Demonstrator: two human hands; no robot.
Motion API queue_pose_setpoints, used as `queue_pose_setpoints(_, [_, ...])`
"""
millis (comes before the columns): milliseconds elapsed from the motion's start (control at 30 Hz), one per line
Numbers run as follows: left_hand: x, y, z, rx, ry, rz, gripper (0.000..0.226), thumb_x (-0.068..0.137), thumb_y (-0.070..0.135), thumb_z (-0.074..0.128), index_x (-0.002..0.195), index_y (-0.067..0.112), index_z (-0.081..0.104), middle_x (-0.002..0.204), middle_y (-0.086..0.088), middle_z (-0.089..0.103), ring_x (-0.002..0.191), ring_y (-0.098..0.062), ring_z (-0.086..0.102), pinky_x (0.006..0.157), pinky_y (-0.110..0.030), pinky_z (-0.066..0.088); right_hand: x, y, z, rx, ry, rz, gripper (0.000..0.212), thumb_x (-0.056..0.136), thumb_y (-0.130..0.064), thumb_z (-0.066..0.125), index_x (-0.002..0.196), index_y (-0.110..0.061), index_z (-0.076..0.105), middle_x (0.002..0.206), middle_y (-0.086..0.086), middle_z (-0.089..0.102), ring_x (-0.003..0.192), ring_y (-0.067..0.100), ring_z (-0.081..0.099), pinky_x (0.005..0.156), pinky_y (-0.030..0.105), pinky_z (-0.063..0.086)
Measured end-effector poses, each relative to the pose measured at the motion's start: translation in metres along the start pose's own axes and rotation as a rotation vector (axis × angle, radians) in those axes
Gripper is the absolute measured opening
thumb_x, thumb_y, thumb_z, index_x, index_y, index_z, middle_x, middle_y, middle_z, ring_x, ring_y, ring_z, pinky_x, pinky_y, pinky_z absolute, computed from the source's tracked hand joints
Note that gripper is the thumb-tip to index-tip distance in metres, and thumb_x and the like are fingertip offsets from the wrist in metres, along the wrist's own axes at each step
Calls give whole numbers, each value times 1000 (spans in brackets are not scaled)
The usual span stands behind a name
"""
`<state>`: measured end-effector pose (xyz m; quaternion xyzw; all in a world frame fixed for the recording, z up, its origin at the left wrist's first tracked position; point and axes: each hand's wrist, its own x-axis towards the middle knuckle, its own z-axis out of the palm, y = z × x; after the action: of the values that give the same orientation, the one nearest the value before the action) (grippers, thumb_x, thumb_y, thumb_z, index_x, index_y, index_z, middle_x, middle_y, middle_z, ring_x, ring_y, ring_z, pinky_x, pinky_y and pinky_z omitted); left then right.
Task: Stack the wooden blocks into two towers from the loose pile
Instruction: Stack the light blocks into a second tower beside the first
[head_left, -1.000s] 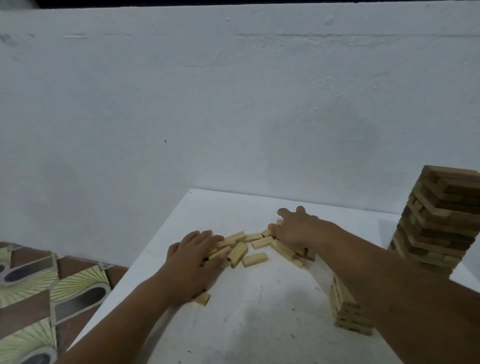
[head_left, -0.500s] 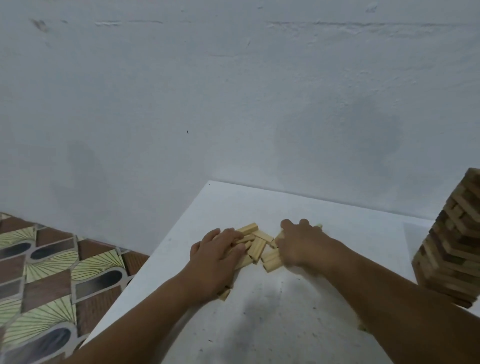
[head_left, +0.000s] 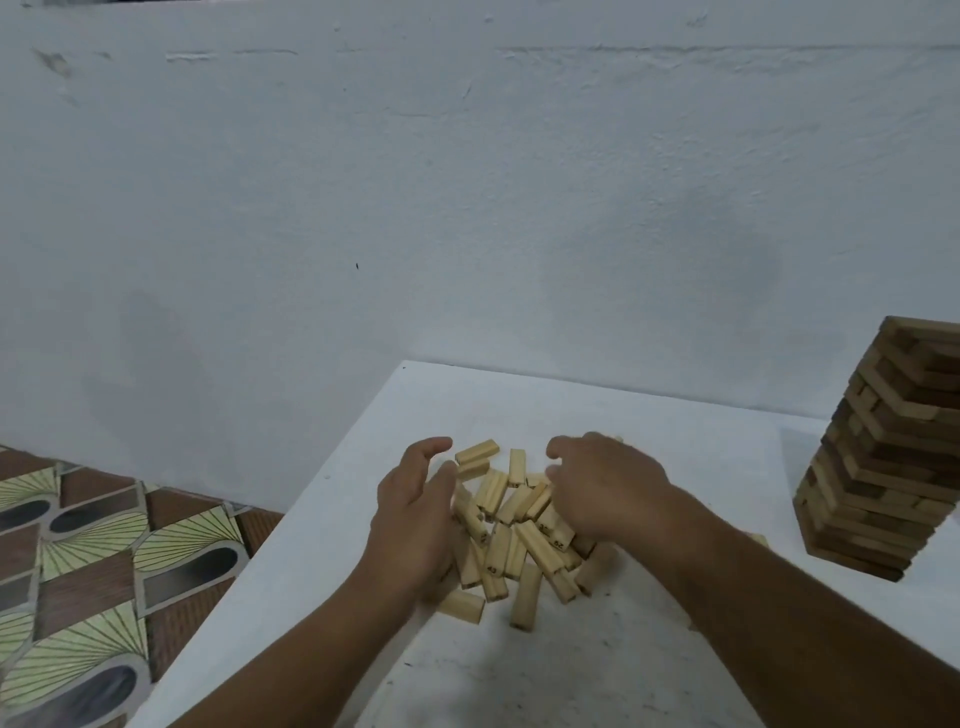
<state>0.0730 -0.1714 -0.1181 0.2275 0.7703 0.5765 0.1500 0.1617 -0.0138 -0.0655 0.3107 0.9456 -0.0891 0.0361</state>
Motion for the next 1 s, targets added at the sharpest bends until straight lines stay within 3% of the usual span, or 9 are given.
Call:
queue_pose_setpoints(133, [24,0,-2,261,-76,-34,26,92,48,39,114,58,49,120,4,53,116,-24,53,105,-46,40,28,21,-9,-85,-45,48,50,86,-8,44,133,-26,44,125,4,48,104,25,52,85,34,48])
queue_pose_setpoints(233, [38,2,1,558,-129,26,34,99,38,37,131,46,46,109,12,43,134,-19,31,108,-41,21,40,27,-4,-160,-169,88,50,88,-5,43,135,-20,42,136,12,34,101,26,53,85,34,50])
queue_pose_setpoints(333, [49,3,4,691,-151,75,31,99,42,36,123,42,57,103,14,55,127,-15,38,97,-37,20,45,25,-2,-114,-162,97,14,87,-2,43,94,-10,53,127,15,38,87,20,51,63,25,42])
queue_pose_setpoints(467, [61,9,7,790,-59,113,22,93,42,49,95,36,70,94,18,68,102,-9,56,87,-33,25,39,24,-3,-14,-1,70,28,81,4,50,63,-13,36,80,4,44,57,12,39,47,21,30])
queue_pose_setpoints(567, [69,11,9,688,-33,115,7,84,32,63,81,29,69,85,16,68,86,-5,60,84,-28,41,33,24,-1,20,77,75,27,78,8,51,62,-11,41,66,2,43,53,13,41,44,22,32])
queue_pose_setpoints(633, [71,14,10,490,-49,112,9,78,20,70,84,26,66,82,10,68,79,-8,62,70,-22,48,26,24,-6,79,93,47,16,77,7,54,82,-7,59,83,7,58,69,18,59,56,28,50])
queue_pose_setpoints(733, [71,16,11,361,-91,68,24,77,11,74,95,22,64,86,3,68,77,-11,63,60,-20,45,5,22,-17,218,120,-32,36,75,5,56,106,-15,53,99,4,57,81,19,59,63,31,49])
queue_pose_setpoints(867, [62,20,11,314,-70,125,29,83,9,72,106,26,64,90,3,64,83,-15,65,65,-21,51,-42,17,-23,387,182,-141,39,74,1,59,100,-27,56,98,-7,57,67,10,55,55,25,46])
queue_pose_setpoints(1000, [25,35,8,234,-119,176,33,93,9,57,115,35,61,91,6,60,68,-8,61,49,-16,42,-92,25,1,429,228,-168,38,76,-3,65,98,-34,63,101,-16,56,78,3,55,70,22,51])
